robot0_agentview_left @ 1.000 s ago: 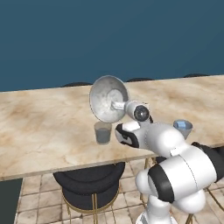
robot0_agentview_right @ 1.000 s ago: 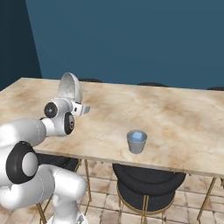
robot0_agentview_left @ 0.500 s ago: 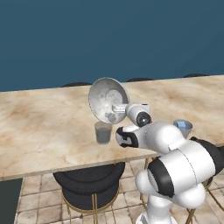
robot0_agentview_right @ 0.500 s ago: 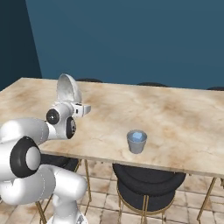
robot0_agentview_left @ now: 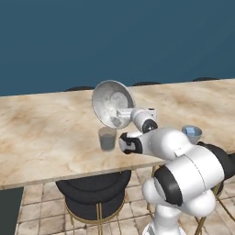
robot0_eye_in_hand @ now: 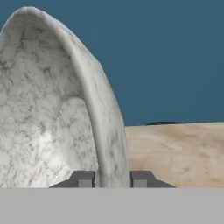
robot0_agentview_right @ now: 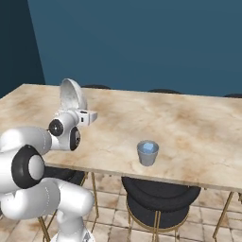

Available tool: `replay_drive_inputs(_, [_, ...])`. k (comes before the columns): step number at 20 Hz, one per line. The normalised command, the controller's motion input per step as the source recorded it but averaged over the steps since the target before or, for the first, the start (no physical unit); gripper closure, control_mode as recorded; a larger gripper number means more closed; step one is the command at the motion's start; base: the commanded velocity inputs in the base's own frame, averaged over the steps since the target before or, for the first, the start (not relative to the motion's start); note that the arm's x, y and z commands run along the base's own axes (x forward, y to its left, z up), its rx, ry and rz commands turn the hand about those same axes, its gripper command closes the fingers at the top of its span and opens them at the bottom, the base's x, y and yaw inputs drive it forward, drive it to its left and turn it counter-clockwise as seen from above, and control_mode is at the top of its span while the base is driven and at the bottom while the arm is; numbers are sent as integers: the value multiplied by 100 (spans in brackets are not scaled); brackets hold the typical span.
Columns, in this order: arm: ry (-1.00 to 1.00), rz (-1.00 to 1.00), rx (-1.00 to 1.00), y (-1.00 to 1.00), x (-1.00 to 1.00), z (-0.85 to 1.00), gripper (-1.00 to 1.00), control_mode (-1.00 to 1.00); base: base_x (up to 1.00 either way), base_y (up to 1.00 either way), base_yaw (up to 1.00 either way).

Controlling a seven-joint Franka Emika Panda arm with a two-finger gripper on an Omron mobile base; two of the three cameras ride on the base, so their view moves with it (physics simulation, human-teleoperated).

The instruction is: There are four ice cubes in the ice bowl. Place two ice cubes in each glass of water.

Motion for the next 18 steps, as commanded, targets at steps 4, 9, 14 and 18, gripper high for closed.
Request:
replay_drive_inputs(4, [-6,0,-5,44,0,13,100,-100,0,0,0])
replay_drive_inputs(9, [0,0,-5,22,0,0,100,-100,0,0,0])
replay_drive_inputs(14, [-11,5,-2,0,0,-2,100,-100,0,0,0])
replay_drive_inputs(18, [-20,7,-1,0,0,0,100,-100,0,0,0])
